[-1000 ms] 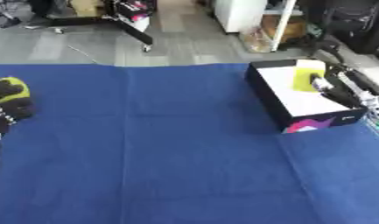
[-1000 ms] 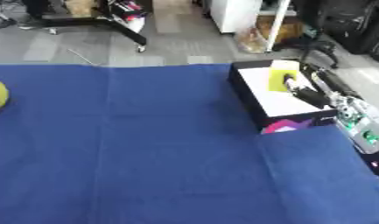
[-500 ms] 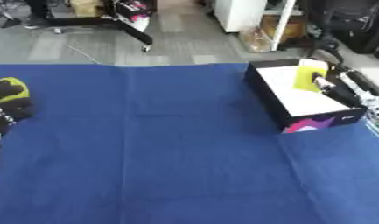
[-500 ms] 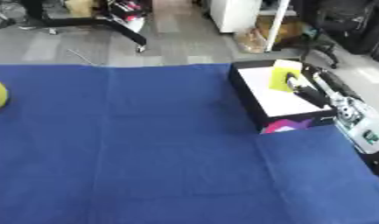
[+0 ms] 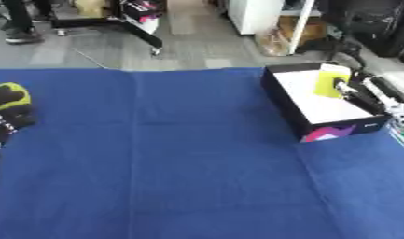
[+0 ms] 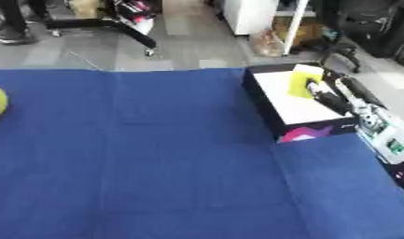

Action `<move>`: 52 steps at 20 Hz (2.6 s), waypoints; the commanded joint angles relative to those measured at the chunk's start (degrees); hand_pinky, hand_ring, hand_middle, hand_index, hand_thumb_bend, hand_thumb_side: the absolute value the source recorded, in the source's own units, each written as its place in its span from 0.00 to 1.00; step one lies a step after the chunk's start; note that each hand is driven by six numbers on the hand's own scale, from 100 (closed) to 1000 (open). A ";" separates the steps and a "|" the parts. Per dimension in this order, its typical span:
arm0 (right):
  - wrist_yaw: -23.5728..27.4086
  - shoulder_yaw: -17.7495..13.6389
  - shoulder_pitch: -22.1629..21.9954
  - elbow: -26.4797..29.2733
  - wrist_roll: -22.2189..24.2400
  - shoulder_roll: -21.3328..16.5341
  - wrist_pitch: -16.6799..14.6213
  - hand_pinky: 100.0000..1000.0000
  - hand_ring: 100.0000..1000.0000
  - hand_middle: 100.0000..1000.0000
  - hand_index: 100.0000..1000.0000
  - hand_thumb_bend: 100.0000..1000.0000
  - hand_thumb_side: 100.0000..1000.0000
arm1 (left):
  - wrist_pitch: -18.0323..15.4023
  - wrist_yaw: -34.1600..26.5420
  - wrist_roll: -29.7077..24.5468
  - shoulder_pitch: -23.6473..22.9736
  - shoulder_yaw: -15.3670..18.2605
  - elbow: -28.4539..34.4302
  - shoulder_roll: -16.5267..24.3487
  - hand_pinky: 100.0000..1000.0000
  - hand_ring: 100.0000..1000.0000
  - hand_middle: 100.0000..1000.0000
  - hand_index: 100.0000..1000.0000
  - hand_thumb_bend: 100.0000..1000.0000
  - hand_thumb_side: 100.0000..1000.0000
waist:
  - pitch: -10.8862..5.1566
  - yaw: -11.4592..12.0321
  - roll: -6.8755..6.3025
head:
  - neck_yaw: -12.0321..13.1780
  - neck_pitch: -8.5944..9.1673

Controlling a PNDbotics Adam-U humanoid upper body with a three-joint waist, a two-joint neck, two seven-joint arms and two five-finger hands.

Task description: Pick up the objects with one hand, pass them to the other hand, and then place them into the box on the other side of the table.

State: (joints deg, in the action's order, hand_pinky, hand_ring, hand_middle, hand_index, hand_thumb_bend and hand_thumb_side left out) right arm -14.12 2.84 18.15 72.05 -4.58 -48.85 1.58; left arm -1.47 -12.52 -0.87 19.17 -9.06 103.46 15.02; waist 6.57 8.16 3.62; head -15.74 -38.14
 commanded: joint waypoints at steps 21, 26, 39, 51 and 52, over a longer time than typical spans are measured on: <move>-11.41 -1.13 0.09 3.56 -0.85 -3.64 -6.92 0.91 0.95 0.92 1.00 0.00 0.32 | -0.11 -0.24 0.14 0.58 0.48 1.15 0.47 0.73 0.72 0.72 0.82 0.47 0.70 | -0.67 -0.19 -0.19 | -0.22 0.48; -19.43 -1.57 -0.01 4.80 2.12 -3.76 -9.94 0.95 0.99 1.00 1.00 0.00 0.00 | -0.17 -0.26 0.15 0.54 0.49 1.14 0.47 0.73 0.72 0.72 0.82 0.47 0.70 | -0.65 -0.11 -0.12 | -0.14 0.42; -23.78 -2.02 0.11 4.43 0.80 -3.38 -9.55 0.94 0.99 1.00 1.00 0.00 0.00 | -0.23 -0.28 0.18 0.50 0.53 1.12 0.46 0.73 0.72 0.72 0.82 0.47 0.70 | -0.64 -0.06 -0.08 | -0.16 0.48; -24.24 -1.92 0.09 3.44 -0.64 -3.32 -9.26 0.94 0.98 0.99 1.00 0.00 0.00 | -0.22 -0.28 0.16 0.51 0.56 1.19 0.47 0.73 0.72 0.72 0.82 0.47 0.70 | -0.67 -0.11 -0.15 | -0.26 0.46; -24.21 -1.93 0.11 3.37 -0.68 -3.30 -9.18 0.94 0.98 0.99 1.00 0.00 0.00 | -0.22 -0.28 0.16 0.51 0.56 1.20 0.47 0.73 0.72 0.72 0.82 0.47 0.70 | -0.67 -0.12 -0.16 | -0.26 0.46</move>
State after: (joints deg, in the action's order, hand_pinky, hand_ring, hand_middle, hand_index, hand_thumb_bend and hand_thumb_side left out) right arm -38.10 1.78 17.66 75.23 -4.90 -49.64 -7.76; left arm -1.50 -12.54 -0.84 19.14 -9.04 103.46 15.02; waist 6.57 8.13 3.59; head -15.78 -38.14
